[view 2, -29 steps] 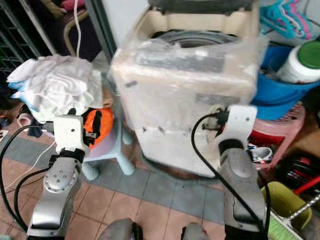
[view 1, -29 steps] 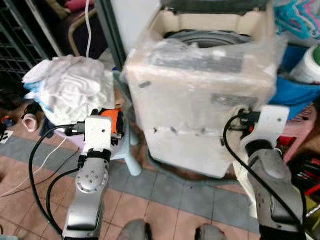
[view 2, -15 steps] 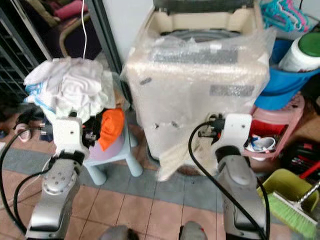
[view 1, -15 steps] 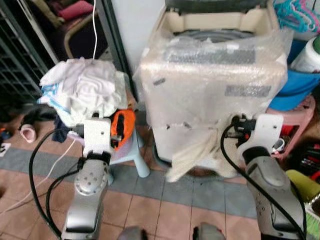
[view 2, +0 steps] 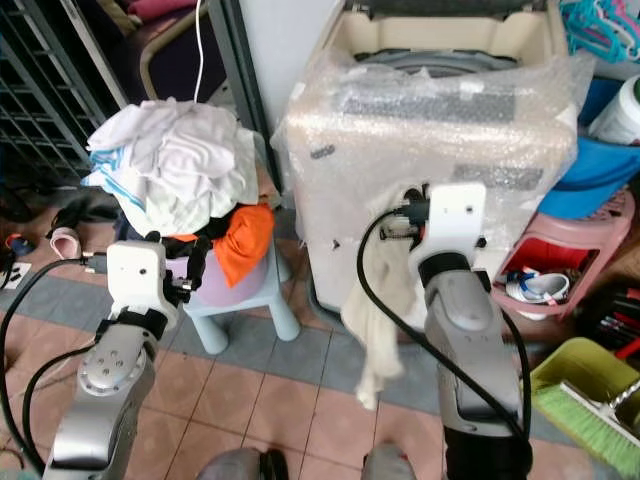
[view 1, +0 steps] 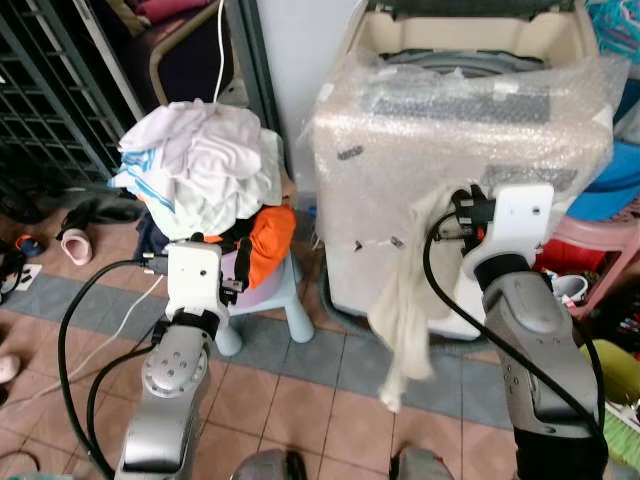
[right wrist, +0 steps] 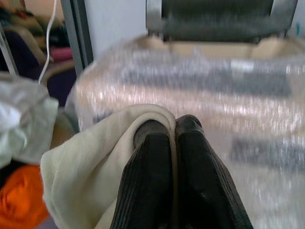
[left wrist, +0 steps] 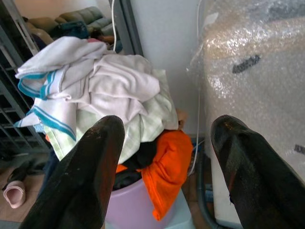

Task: Clothes washing

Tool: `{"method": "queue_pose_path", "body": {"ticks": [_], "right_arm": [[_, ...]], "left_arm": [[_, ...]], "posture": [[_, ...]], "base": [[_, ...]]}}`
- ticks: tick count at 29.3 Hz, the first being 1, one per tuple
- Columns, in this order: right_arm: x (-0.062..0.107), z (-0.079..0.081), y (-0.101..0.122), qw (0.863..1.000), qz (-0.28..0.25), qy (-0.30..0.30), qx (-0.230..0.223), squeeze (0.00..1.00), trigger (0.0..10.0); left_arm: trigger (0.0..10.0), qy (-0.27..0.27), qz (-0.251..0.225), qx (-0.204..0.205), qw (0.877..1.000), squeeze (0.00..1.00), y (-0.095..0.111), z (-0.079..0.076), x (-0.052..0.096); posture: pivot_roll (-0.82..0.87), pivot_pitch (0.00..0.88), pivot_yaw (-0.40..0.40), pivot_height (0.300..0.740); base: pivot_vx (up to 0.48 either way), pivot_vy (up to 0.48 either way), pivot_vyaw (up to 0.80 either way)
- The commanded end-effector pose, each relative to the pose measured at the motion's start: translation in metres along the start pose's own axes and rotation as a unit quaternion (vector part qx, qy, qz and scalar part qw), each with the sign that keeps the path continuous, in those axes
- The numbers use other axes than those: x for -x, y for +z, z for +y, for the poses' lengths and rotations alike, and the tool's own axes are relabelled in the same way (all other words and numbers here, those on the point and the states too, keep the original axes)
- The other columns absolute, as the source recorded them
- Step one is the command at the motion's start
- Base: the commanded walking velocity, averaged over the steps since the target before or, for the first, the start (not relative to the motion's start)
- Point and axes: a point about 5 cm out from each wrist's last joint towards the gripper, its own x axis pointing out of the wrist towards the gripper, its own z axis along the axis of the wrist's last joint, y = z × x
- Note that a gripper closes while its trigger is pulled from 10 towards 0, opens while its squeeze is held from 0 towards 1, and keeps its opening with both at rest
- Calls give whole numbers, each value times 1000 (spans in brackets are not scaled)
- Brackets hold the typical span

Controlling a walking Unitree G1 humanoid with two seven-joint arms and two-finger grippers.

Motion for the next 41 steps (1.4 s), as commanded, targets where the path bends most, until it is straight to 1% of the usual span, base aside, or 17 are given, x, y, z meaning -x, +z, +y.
{"method": "queue_pose_path", "body": {"ticks": [1,6,13,19,21,27,30,32,33,34,35,36,37,38,39,40,41], "right_arm": [[-8,2,11,999,-35,5,-2,0,10000],[-16,-2,24,998,-67,14,15,0,10000],[-25,0,38,994,-100,30,35,0,10000],[-31,-5,47,991,-115,40,45,0,10000],[-39,-9,54,990,-126,42,51,0,10000],[-69,-33,81,989,-137,-4,62,0,10000],[-92,-55,108,986,-147,-50,58,0,10000],[-98,-62,119,984,-156,-65,58,0,10000],[-106,-78,146,976,-181,-105,57,0,10000],[-106,-78,146,976,-181,-105,57,0,10000],[-108,-88,161,969,-198,-130,62,0,10000],[-105,-106,192,948,-251,-180,75,0,10000],[-104,-109,199,943,-264,-190,77,0,10000],[-99,-113,214,928,-295,-202,101,0,10000],[-89,-118,238,903,-341,-221,142,0,10000],[-85,-120,248,892,-358,-230,156,0,10000],[-85,-120,248,892,-358,-230,156,0,10000]], "left_arm": [[10000,15,1,12,1000,0,1,8,-2],[10000,13,-19,15,1000,0,8,5,-10],[10000,5,-19,23,1000,0,7,1,-8],[10000,4,-15,22,1000,0,5,2,-6],[10000,1,-15,19,1000,0,5,0,-7],[10000,-2,-14,15,1000,0,5,-4,-10],[10000,-7,-15,15,1000,0,5,-7,-11],[10000,-8,-15,15,1000,0,5,-7,-11],[10000,-9,-15,15,1000,0,5,-8,-12],[10000,-9,-15,15,1000,0,5,-8,-12],[10000,-9,-14,15,1000,0,5,-9,-12],[10000,-9,-15,15,1000,0,5,-10,-12],[10000,-9,-15,14,1000,0,5,-10,-13],[10000,-7,-16,14,1000,0,5,-10,-12],[10000,1,-17,13,1000,0,5,-9,-12],[10000,6,-17,12,1000,0,5,-8,-12],[10000,6,-17,12,1000,0,5,-8,-12]], "posture": [[-70,46,133,740],[-70,44,116,740],[-70,45,105,740],[-70,39,102,740],[-71,35,102,740],[-71,29,101,740],[-72,28,96,740],[-73,26,95,740],[-73,28,92,740],[-73,28,92,740],[-72,25,88,740],[-70,26,82,740],[-70,26,82,740],[-65,24,76,740],[-62,22,71,740],[-61,22,68,740],[-61,22,68,740]], "base": [[349,0,0],[411,0,110],[480,0,498],[480,0,436],[375,0,0],[235,0,0],[0,0,0],[0,0,0],[0,0,0],[0,0,0],[0,0,0],[0,0,0],[0,0,0],[0,0,0],[0,0,0],[0,0,0],[0,0,0]]}}
